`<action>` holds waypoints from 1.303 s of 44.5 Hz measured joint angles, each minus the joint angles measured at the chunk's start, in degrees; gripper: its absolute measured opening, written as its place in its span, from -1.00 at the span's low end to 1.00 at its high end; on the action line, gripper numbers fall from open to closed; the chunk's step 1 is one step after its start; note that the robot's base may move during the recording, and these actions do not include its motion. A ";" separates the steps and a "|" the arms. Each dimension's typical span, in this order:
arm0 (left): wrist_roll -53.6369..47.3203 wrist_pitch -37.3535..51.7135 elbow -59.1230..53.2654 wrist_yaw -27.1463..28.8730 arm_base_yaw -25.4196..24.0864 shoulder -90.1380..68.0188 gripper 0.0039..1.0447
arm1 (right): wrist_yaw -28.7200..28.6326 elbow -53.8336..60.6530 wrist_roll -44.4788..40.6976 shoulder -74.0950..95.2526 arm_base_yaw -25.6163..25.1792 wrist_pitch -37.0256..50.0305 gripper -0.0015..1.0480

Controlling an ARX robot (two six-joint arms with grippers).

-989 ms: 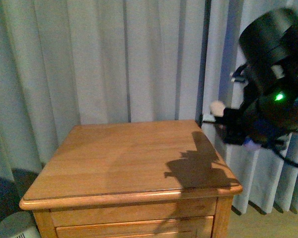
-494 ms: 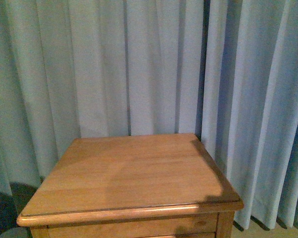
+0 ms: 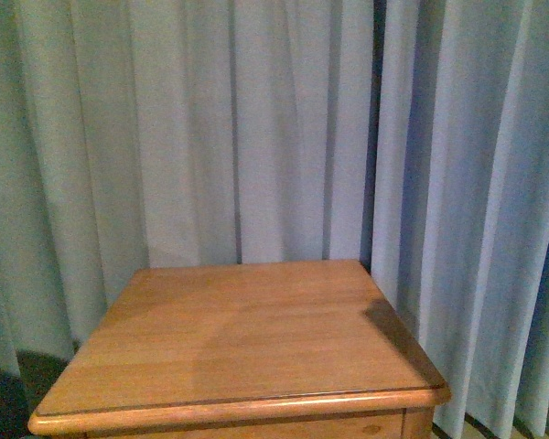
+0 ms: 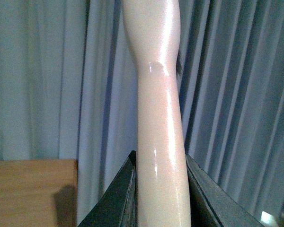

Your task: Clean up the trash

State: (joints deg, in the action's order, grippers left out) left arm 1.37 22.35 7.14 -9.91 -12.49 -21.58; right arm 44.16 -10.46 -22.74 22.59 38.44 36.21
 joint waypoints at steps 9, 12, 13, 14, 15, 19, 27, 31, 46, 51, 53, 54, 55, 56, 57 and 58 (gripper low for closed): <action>0.00 0.00 0.00 0.00 0.00 0.00 -0.49 | 0.46 1.44 2.10 -3.02 -3.93 -6.01 -0.57; 0.00 0.00 0.00 0.00 0.00 0.00 -0.49 | 0.72 1.44 3.02 -3.48 -4.35 -6.67 -0.57; 0.00 0.00 0.00 0.00 0.00 0.00 -0.49 | 0.68 1.44 3.30 -3.48 -4.37 -6.69 -0.57; 0.00 0.00 0.00 0.00 0.00 0.00 -0.49 | 0.66 1.44 3.34 -3.48 -4.37 -6.71 -0.57; 0.00 0.00 0.00 0.00 0.00 0.00 -0.49 | 0.63 1.44 3.48 -3.48 -4.39 -6.71 -0.57; -0.02 0.00 0.00 -0.37 0.00 0.00 -0.49 | 0.92 1.44 3.74 -3.65 -4.59 -6.71 -0.57; -0.02 0.00 0.00 -0.76 0.00 0.00 -0.49 | 1.18 1.44 3.96 -3.85 -4.66 -6.71 -0.57; 0.02 -0.02 -0.13 0.15 0.00 0.00 -0.49 | 0.83 1.44 3.98 -3.82 -4.63 -6.75 -0.57; 0.02 -0.04 -0.42 -0.11 -0.02 0.09 -0.50 | 0.70 1.44 3.96 -3.67 -4.59 -6.84 -0.57; 0.02 -0.04 -0.42 0.02 -0.02 0.11 -0.50 | 0.81 1.44 3.96 -3.76 -4.59 -6.86 -0.57; 0.04 -0.04 -0.42 0.13 -0.02 0.11 -0.50 | 0.70 1.44 3.96 -3.78 -4.59 -6.86 -0.57; 0.04 -0.04 -0.42 0.17 -0.02 0.11 -0.50 | 0.61 1.44 3.96 -3.82 -4.57 -6.86 -0.57; 0.02 -0.04 -0.42 0.17 -0.02 0.11 -0.50 | 0.61 1.44 3.96 -3.82 -4.57 -6.86 -0.57; 0.02 -0.04 -0.42 0.00 -0.02 0.11 -0.50 | 0.63 1.44 3.96 -3.82 -4.57 -6.86 -0.57; 0.00 -0.04 -0.44 -0.07 -0.02 0.11 -0.50 | 0.68 1.44 3.96 -3.80 -4.57 -6.86 -0.57; 0.02 -0.04 -0.44 -0.07 -0.02 0.11 -0.50 | 0.66 1.44 3.96 -3.80 -4.57 -6.86 -0.57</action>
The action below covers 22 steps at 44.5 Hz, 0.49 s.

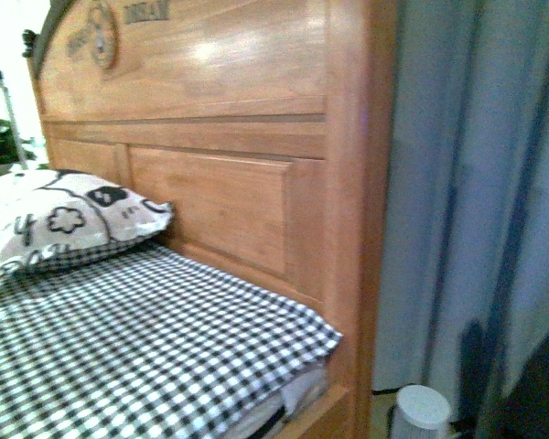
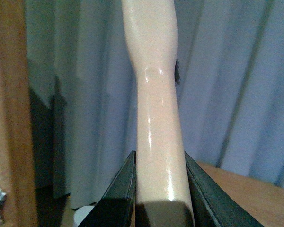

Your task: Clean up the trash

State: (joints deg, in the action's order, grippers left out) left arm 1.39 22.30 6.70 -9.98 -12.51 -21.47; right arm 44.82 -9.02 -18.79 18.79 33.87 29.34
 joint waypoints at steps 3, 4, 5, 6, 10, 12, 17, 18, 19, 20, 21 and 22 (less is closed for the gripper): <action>0.04 0.00 0.00 0.15 0.00 0.00 -0.50 | -0.07 0.00 0.00 0.02 0.00 0.00 -0.57; 0.02 0.00 0.00 0.22 0.00 0.00 -0.50 | -0.07 0.00 0.00 0.00 0.00 0.00 -0.57; 0.02 0.00 0.00 0.24 0.00 0.02 -0.50 | -0.04 0.00 0.00 -0.09 0.00 0.00 -0.57; 0.00 0.00 0.00 0.22 0.00 0.04 -0.50 | -0.02 0.00 0.00 -0.09 0.00 0.00 -0.57; 0.00 0.00 0.02 0.07 0.00 0.04 -0.50 | 0.02 0.00 0.00 0.00 -0.02 -0.02 -0.57; 0.04 0.00 0.00 0.09 0.00 0.04 -0.50 | 0.00 0.00 0.00 0.02 -0.02 0.00 -0.57; 0.02 0.00 0.00 0.09 0.00 0.07 -0.50 | -0.04 0.00 0.00 -0.02 -0.02 0.00 -0.57; 0.00 0.00 0.00 0.09 0.00 0.07 -0.50 | -0.04 0.00 0.00 -0.02 -0.02 0.00 -0.57; 0.00 0.00 0.00 0.11 0.00 0.07 -0.50 | -0.04 0.00 0.00 -0.02 -0.02 0.00 -0.57; 0.00 0.00 0.00 0.09 0.00 0.04 -0.50 | 0.00 0.00 0.00 -0.02 -0.02 0.00 -0.57; 0.02 0.00 0.00 0.09 0.00 0.04 -0.50 | 0.02 0.00 0.00 -0.02 -0.02 0.00 -0.57; 0.00 0.00 0.02 0.11 0.00 0.04 -0.50 | 0.02 0.00 0.00 0.00 -0.02 0.00 -0.57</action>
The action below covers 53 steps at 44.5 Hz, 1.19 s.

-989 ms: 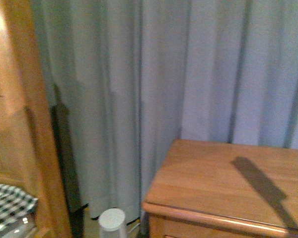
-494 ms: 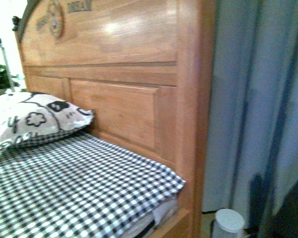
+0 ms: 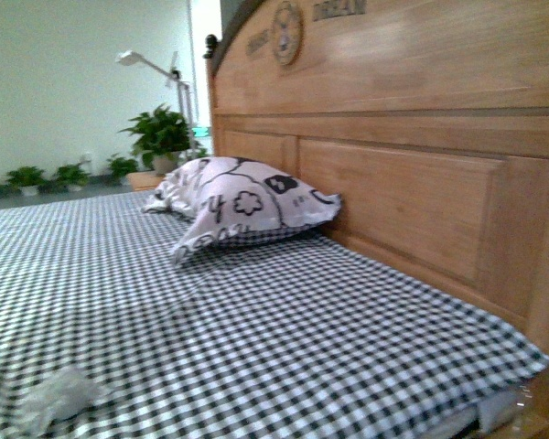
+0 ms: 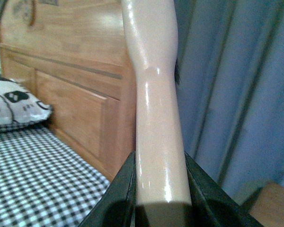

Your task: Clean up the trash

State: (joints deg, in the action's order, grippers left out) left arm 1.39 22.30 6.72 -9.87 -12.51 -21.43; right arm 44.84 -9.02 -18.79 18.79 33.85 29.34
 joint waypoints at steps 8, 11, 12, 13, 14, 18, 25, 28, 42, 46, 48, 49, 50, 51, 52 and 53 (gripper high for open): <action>0.02 0.00 -0.02 0.15 0.00 0.00 -0.50 | -0.22 0.00 0.00 0.02 0.02 0.00 -0.57; 0.00 0.00 -0.02 0.15 -0.02 0.07 -0.50 | -0.04 0.00 0.00 -0.02 0.02 0.00 -0.57; 0.00 0.00 -0.02 0.17 -0.02 0.07 -0.50 | -0.09 0.00 0.00 0.00 0.02 0.00 -0.57; 0.04 0.00 -0.02 0.52 -0.02 0.07 -0.50 | -0.55 0.00 0.00 0.07 0.07 0.00 -0.57; 0.09 0.00 -0.02 0.83 -0.04 0.07 -0.50 | -0.96 0.00 -0.02 0.15 0.09 0.00 -0.57; 0.31 -0.13 -0.02 0.70 -0.24 0.04 -0.50 | -0.44 0.00 0.00 0.28 0.11 -0.02 -0.57; -7.91 -11.10 8.55 -8.57 -3.78 -14.16 -0.50 | 0.13 -0.02 0.02 -0.13 0.02 0.00 -0.57; -12.50 -7.50 12.09 -11.34 -4.74 -22.47 -0.50 | -0.11 0.00 -0.02 -0.02 0.04 0.00 -0.57; -41.07 -10.73 25.88 -18.01 -6.95 -50.60 -0.50 | -0.07 0.00 0.00 -0.04 0.02 0.00 -0.57; -50.73 -15.67 28.96 -19.26 -8.44 -56.61 -0.50 | -0.04 0.00 0.00 -0.04 0.02 0.00 -0.57; -54.36 -17.88 30.14 -19.82 -8.96 -58.38 -0.50 | -0.04 0.00 0.00 -0.04 0.02 0.00 -0.57; -55.65 -18.73 30.51 -20.00 -9.09 -58.90 -0.50 | -0.04 0.00 0.00 -0.04 0.02 0.00 -0.57; -57.11 -20.09 30.99 -20.33 -9.29 -59.60 -0.50 | -0.04 0.00 0.00 -0.04 0.02 0.00 -0.57; -58.73 -21.29 31.34 -20.74 -9.35 -60.22 -0.50 | -0.07 0.00 0.00 -0.04 0.02 0.00 -0.57; -59.39 -21.75 31.50 -21.09 -9.38 -60.57 -0.50 | -0.07 0.00 0.00 -0.04 0.02 0.00 -0.57; -60.19 -22.36 31.65 -21.68 -9.38 -61.07 -0.50 | -0.04 0.00 0.00 -0.04 0.02 0.00 -0.57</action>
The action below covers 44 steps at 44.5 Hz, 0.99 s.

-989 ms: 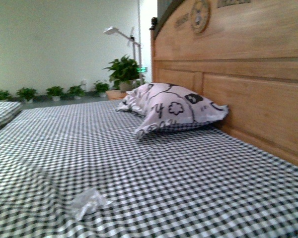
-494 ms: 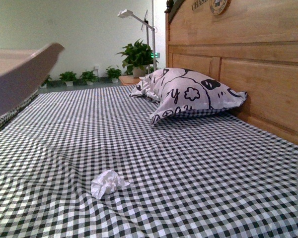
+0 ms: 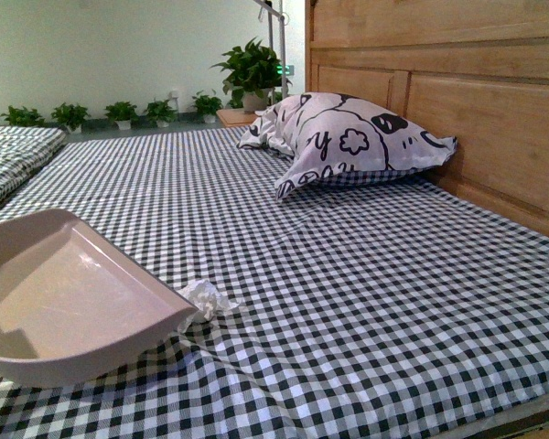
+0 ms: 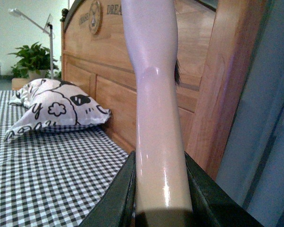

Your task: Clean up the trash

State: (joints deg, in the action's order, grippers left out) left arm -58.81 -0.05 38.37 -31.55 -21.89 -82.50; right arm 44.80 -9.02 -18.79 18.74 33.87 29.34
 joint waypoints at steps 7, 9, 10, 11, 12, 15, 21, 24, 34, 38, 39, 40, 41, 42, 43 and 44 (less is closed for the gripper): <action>-2.32 -3.15 1.09 -2.32 0.04 -1.01 -0.50 | -0.02 0.00 0.00 0.00 0.00 0.00 -0.57; -2.93 -4.63 1.49 -2.80 0.07 -1.16 -0.50 | 0.00 0.00 0.00 0.00 0.00 0.00 -0.57; -3.50 -5.44 1.66 -2.91 0.07 -1.22 -0.50 | 0.00 0.00 0.00 0.00 0.00 0.00 -0.57; -4.07 -6.54 1.81 -2.97 0.07 -1.31 -0.50 | 0.00 0.00 0.00 0.00 0.00 0.00 -0.57; -4.57 -7.02 1.81 -2.97 0.07 -1.44 -0.50 | 0.00 0.00 0.00 0.00 0.00 0.00 -0.57; -5.51 -8.04 1.81 -2.95 0.07 -1.84 -0.50 | 0.00 0.00 0.00 0.00 0.00 0.00 -0.57; -7.04 -10.56 1.84 -2.80 0.07 -2.56 -0.50 | 0.00 0.00 0.00 0.00 0.00 0.00 -0.57; -7.32 -11.28 1.88 -2.82 0.07 -2.75 -0.50 | -0.02 0.00 0.00 0.00 0.00 0.00 -0.57; -8.96 -11.43 1.88 -1.86 -0.11 -4.61 -0.50 | 0.00 0.00 0.00 0.00 0.00 0.00 -0.57; -9.33 -12.33 1.88 -1.53 -0.20 -5.22 -0.50 | 0.00 0.00 0.00 0.00 0.00 0.00 -0.57; -9.33 -12.41 1.88 -1.53 -0.20 -5.27 -0.50 | -0.02 0.00 0.00 0.00 0.00 0.00 -0.57; -9.40 -12.59 1.88 -1.53 -0.22 -5.31 -0.50 | -0.02 0.00 0.00 0.00 0.00 0.00 -0.57; -9.57 -13.05 1.88 -1.53 -0.26 -5.38 -0.50 | 0.00 0.00 0.00 0.00 0.00 0.00 -0.57; -9.64 -13.46 1.88 -1.51 -0.26 -5.40 -0.50 | -0.02 0.00 0.00 0.00 0.00 0.00 -0.57; -9.68 -13.75 1.88 -1.49 -0.26 -5.44 -0.50 | 0.00 0.00 0.00 0.00 0.00 0.00 -0.57; -9.81 -13.84 1.88 -1.49 -0.28 -5.55 -0.50 | 0.00 0.00 0.00 0.00 0.00 0.00 -0.57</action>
State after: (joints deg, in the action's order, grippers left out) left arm -68.62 -13.89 40.25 -33.04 -22.17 -88.05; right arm 44.80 -9.02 -18.79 18.74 33.87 29.34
